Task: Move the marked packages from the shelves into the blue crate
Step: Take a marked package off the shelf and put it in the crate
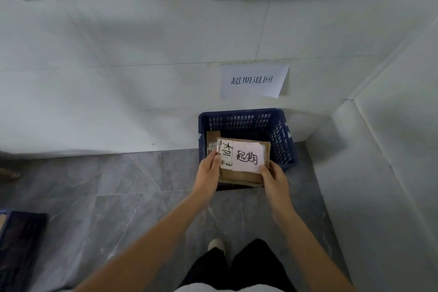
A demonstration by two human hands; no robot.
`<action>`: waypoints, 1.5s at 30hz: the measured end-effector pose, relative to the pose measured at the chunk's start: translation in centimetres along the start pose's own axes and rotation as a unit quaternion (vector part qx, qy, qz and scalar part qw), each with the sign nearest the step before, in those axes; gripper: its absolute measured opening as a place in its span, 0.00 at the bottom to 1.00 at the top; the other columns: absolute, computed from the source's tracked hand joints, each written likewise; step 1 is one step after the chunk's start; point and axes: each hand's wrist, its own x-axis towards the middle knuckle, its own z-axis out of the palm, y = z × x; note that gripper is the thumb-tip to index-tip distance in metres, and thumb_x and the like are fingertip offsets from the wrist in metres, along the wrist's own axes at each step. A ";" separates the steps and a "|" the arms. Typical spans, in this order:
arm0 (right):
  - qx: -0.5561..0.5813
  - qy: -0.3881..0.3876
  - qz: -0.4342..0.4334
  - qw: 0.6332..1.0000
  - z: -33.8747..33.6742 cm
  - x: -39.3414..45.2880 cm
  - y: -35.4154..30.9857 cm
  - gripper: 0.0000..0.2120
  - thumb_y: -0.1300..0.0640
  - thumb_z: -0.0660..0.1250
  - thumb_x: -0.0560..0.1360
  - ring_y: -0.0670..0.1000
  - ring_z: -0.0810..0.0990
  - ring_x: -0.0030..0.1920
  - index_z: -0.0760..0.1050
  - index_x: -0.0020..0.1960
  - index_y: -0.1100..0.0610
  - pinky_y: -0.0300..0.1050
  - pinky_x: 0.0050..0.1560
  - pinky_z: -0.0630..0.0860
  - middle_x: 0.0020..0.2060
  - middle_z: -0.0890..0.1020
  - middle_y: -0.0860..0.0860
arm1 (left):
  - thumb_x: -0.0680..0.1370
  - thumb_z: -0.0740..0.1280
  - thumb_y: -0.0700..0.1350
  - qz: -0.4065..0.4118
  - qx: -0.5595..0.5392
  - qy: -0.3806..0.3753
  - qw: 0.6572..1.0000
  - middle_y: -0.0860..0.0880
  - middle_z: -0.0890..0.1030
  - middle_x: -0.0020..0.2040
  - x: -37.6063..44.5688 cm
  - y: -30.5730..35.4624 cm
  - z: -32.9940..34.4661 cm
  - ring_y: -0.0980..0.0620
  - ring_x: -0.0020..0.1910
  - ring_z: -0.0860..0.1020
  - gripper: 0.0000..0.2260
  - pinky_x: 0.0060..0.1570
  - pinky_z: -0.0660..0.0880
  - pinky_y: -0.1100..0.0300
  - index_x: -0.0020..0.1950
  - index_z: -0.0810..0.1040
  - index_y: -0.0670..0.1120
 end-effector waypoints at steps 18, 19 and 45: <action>-0.060 -0.099 0.124 0.986 5.0 36.1 10.4 0.18 0.54 0.60 0.81 0.47 0.78 0.58 0.72 0.70 0.49 0.42 0.54 0.73 0.59 0.80 0.47 | 0.83 0.53 0.48 -0.206 0.080 0.018 0.975 0.46 0.77 0.63 34.1 -12.3 9.1 0.43 0.62 0.74 0.18 0.62 0.70 0.50 0.70 0.70 0.45; -0.059 -0.107 0.138 0.983 5.5 37.9 11.6 0.18 0.54 0.60 0.81 0.47 0.78 0.58 0.72 0.70 0.49 0.42 0.55 0.73 0.59 0.80 0.47 | 0.83 0.54 0.47 -0.221 0.088 0.016 0.971 0.44 0.77 0.62 35.9 -13.6 9.3 0.42 0.62 0.75 0.18 0.61 0.72 0.50 0.70 0.70 0.45; 0.020 -0.125 0.325 0.937 17.5 56.8 25.5 0.31 0.41 0.64 0.77 0.54 0.69 0.71 0.64 0.75 0.52 0.53 0.72 0.65 0.71 0.71 0.52 | 0.80 0.58 0.46 -0.279 0.431 -0.096 0.853 0.44 0.47 0.78 51.3 -26.0 9.2 0.37 0.74 0.56 0.30 0.71 0.59 0.46 0.78 0.48 0.59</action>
